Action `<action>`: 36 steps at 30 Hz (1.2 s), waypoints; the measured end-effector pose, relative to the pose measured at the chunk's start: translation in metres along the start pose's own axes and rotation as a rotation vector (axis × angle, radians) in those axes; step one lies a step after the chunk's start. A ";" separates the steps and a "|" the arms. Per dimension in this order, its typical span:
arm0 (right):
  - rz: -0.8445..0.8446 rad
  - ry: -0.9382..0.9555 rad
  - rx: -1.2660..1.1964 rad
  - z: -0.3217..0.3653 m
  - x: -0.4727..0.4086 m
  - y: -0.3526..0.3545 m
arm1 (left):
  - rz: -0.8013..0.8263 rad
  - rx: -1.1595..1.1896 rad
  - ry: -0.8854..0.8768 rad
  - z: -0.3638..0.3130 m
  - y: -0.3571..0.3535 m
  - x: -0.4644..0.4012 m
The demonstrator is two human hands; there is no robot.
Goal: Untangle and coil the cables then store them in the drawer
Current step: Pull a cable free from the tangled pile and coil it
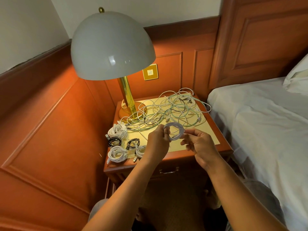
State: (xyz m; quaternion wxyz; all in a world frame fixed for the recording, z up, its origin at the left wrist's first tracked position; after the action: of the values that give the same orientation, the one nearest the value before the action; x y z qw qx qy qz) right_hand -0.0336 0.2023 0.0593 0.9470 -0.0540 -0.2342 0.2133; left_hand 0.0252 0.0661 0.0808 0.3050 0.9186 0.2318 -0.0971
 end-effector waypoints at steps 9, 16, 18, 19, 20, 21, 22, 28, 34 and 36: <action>0.196 -0.088 -0.148 -0.016 0.004 -0.012 | 0.014 -0.004 0.004 0.015 -0.012 0.001; 0.216 -0.141 -0.275 -0.020 -0.004 -0.007 | 0.097 0.185 0.056 0.021 -0.014 0.001; 0.232 -0.172 -0.331 -0.024 -0.005 -0.008 | 0.127 0.176 0.072 0.024 -0.018 0.003; 0.247 -0.184 -0.357 -0.026 -0.005 -0.010 | 0.140 0.170 0.079 0.026 -0.020 0.004; 0.264 -0.188 -0.381 -0.027 -0.004 -0.011 | 0.146 0.166 0.085 0.027 -0.022 0.005; 0.280 -0.183 -0.388 -0.028 -0.004 -0.012 | 0.147 0.165 0.087 0.028 -0.024 0.006; 0.285 -0.165 -0.353 -0.028 -0.003 -0.012 | 0.144 0.164 0.087 0.028 -0.025 0.007; 0.015 0.007 0.218 -0.023 -0.008 0.001 | 0.123 0.222 0.126 0.030 -0.029 0.012; 0.046 -0.018 0.248 -0.029 -0.013 0.007 | 0.055 0.302 0.193 0.037 -0.029 0.018; 0.053 -0.033 0.244 -0.031 -0.014 0.007 | 0.038 0.306 0.210 0.039 -0.030 0.019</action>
State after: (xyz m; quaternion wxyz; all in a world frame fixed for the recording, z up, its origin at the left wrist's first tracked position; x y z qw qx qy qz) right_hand -0.0326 0.2023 0.0244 0.9365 0.0589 -0.2205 0.2661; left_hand 0.0259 0.0709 0.0280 0.1374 0.9636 0.2277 -0.0291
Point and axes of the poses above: each hand's wrist, its own x-axis away from the middle knuckle, its own y-axis out of the back of the hand, z = x × y, the point moved 5 cm from there along -x, towards the middle knuckle, and after that the axes turned 14 degrees about -y, right-handed, at the moved point
